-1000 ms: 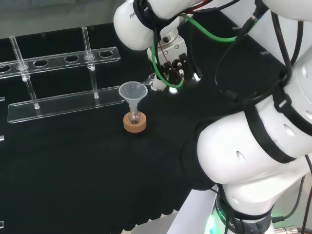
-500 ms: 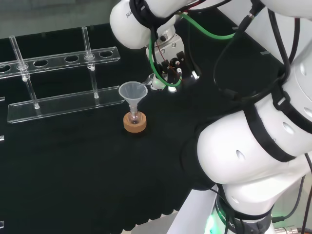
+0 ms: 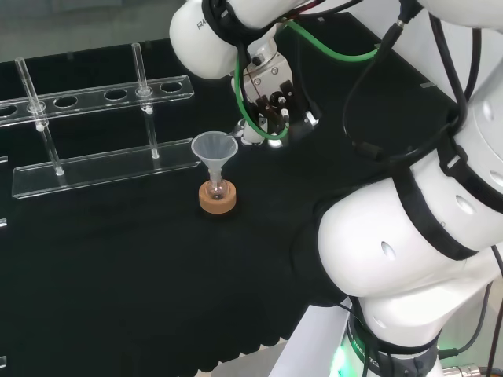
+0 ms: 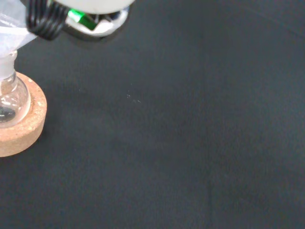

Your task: Pour all the NaCl from the weighing funnel into the round-bottom flask.

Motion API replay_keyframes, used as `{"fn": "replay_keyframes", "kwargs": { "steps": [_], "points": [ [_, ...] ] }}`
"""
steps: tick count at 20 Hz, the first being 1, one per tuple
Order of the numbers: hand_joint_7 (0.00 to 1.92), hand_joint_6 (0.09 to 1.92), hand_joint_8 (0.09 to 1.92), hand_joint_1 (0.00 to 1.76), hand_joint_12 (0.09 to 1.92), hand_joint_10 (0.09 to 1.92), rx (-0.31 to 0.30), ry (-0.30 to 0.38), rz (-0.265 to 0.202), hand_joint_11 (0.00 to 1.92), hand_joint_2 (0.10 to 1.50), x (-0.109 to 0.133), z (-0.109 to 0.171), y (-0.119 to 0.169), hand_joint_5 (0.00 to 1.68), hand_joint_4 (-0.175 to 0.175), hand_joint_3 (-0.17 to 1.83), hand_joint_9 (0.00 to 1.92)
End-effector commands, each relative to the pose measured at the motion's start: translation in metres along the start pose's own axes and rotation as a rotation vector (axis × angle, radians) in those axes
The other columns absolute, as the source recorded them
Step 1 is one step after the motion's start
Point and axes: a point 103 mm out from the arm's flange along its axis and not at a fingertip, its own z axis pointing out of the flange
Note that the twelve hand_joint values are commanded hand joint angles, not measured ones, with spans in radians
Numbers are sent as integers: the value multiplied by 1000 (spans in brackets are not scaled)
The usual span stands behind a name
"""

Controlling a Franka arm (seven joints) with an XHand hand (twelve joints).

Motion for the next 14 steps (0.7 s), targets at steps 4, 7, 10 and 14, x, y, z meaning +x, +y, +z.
{"fn": "replay_keyframes", "kwargs": {
  "steps": [4,7,10,14],
  "points": [
    [591,665,634,1120,1117,393,13,-28,0,662,690,0,-1,0,1264,175,601,857],
    [590,664,634,1120,1117,392,11,-35,1,662,690,0,-4,0,1264,175,601,856],
    [590,664,634,1120,1117,392,11,-46,1,662,690,2,-6,0,1264,175,601,856],
    [589,663,634,1120,1117,392,13,-55,0,662,690,1,-6,0,1265,175,601,856]
  ]
}}
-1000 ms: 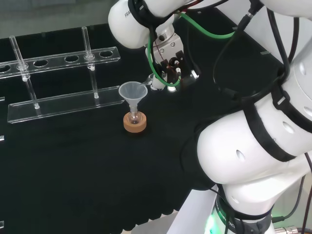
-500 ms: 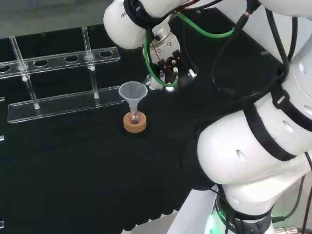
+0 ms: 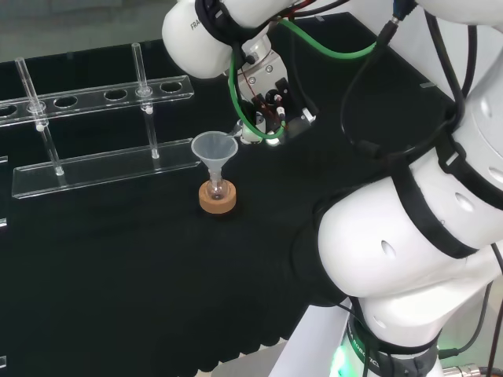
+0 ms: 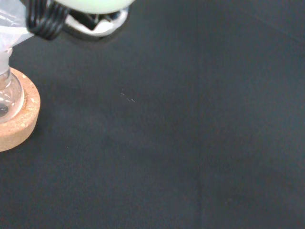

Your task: Pour all the NaCl from the weighing funnel into the round-bottom flask.

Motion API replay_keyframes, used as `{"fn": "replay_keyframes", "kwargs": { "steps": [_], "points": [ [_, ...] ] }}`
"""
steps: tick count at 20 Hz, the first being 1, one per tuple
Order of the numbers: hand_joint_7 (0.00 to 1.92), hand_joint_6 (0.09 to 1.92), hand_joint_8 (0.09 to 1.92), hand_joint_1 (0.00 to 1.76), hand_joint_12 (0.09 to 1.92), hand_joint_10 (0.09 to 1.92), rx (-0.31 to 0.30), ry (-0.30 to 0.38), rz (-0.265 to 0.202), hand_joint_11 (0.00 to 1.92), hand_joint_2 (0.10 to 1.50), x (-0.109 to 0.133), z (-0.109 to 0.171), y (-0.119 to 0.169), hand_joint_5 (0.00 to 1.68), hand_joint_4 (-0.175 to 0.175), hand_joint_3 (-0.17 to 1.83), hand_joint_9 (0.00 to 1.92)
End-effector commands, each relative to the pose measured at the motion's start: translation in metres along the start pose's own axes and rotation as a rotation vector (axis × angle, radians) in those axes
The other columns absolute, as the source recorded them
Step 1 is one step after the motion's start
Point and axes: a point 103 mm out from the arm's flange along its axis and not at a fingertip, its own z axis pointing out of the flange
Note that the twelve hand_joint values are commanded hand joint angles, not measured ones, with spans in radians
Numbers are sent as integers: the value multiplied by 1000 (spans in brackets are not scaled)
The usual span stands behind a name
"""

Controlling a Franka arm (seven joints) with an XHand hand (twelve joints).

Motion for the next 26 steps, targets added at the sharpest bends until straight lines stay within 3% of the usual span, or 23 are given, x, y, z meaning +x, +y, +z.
{"fn": "replay_keyframes", "kwargs": {
  "steps": [1,26],
  "points": [
    [589,663,634,1120,1117,391,4,-14,-1,662,690,-2,0,0,1265,175,600,856],
    [586,659,634,1120,1118,389,11,-81,-5,661,691,-2,-7,0,1266,175,598,856]
  ]
}}
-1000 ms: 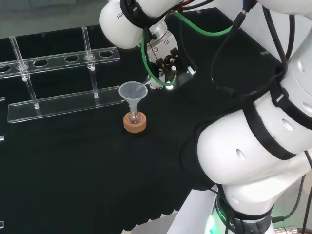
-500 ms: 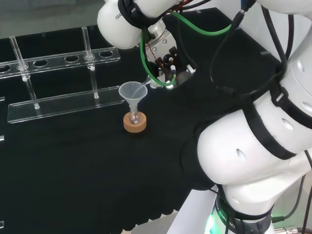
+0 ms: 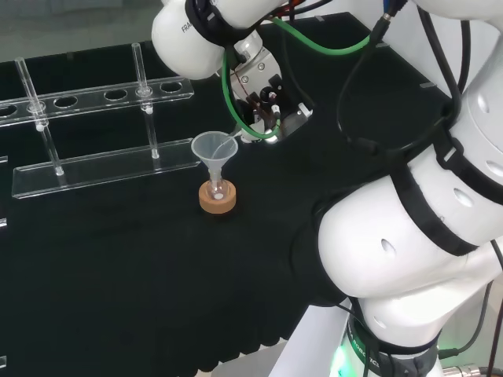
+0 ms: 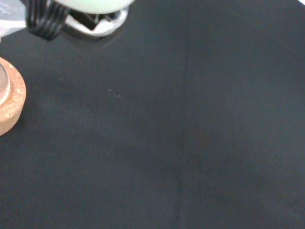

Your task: Pour all the NaCl from the weighing funnel into the round-bottom flask.

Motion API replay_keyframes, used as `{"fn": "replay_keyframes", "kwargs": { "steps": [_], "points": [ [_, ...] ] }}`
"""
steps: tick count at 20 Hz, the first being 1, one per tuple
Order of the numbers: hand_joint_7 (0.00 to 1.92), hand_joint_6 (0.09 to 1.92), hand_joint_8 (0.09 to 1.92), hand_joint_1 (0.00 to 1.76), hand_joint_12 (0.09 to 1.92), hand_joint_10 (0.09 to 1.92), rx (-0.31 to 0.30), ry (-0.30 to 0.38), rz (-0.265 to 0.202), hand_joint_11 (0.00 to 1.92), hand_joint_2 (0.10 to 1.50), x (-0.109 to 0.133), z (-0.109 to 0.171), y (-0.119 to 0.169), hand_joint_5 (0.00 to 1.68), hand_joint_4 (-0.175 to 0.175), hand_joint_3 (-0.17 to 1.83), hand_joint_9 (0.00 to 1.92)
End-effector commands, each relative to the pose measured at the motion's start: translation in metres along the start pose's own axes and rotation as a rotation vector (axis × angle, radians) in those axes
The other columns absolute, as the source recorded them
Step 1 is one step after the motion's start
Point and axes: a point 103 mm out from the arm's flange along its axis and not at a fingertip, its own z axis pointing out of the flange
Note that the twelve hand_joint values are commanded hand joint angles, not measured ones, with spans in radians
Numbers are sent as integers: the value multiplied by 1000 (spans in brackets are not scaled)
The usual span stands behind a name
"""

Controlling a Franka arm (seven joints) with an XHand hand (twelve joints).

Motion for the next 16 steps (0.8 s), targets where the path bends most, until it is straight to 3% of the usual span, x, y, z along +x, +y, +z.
{"fn": "replay_keyframes", "kwargs": {
  "steps": [1,16],
  "points": [
    [586,659,634,1120,1118,389,0,-4,-2,661,691,-3,1,0,1266,175,598,856],
    [585,657,635,1121,1118,388,-2,-40,-4,661,692,-1,-3,1,1267,175,596,856]
  ]
}}
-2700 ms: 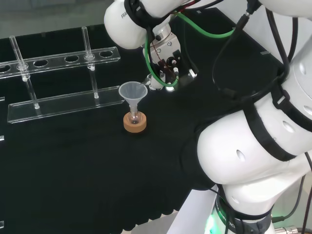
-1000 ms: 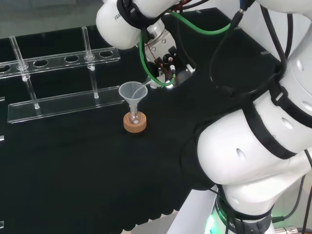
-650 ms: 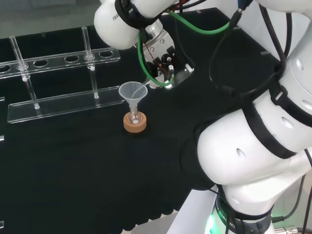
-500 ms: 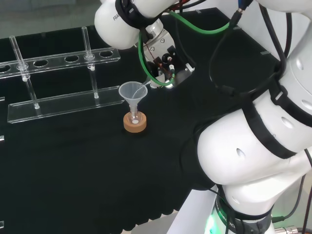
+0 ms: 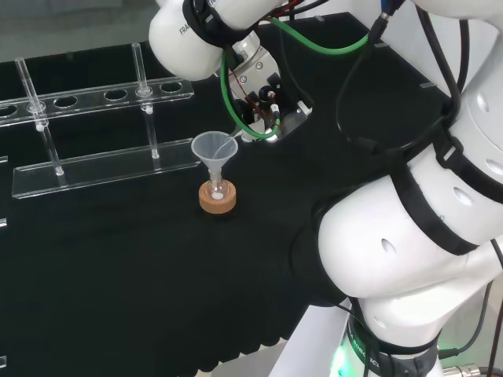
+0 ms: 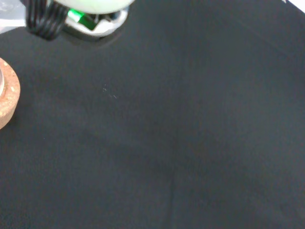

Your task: Pour all the NaCl from the weighing funnel into the round-bottom flask.

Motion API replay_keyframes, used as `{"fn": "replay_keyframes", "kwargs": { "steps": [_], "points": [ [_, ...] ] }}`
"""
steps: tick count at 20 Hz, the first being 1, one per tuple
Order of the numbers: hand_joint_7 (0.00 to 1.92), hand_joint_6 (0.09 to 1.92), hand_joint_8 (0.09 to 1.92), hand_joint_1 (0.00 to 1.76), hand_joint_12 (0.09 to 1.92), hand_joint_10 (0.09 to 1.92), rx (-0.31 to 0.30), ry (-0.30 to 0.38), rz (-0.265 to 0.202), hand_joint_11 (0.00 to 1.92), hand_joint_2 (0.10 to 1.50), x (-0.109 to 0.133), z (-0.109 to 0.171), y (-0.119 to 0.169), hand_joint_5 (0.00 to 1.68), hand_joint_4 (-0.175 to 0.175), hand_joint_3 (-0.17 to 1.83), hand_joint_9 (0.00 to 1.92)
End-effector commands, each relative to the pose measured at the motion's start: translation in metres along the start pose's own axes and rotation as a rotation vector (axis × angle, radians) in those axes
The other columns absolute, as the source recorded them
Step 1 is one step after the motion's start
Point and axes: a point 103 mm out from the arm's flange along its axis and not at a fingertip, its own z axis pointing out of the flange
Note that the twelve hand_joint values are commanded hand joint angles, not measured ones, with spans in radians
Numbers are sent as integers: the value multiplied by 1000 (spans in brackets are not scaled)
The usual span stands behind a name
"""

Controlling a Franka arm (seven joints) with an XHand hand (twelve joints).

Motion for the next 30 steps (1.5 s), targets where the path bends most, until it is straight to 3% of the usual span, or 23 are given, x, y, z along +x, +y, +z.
{"fn": "replay_keyframes", "kwargs": {
  "steps": [1,30],
  "points": [
    [585,657,635,1121,1118,388,-1,-12,-1,661,692,1,-1,1,1267,175,596,856],
    [583,656,635,1120,1118,386,4,-61,-8,661,692,7,-7,5,1268,175,595,857]
  ]
}}
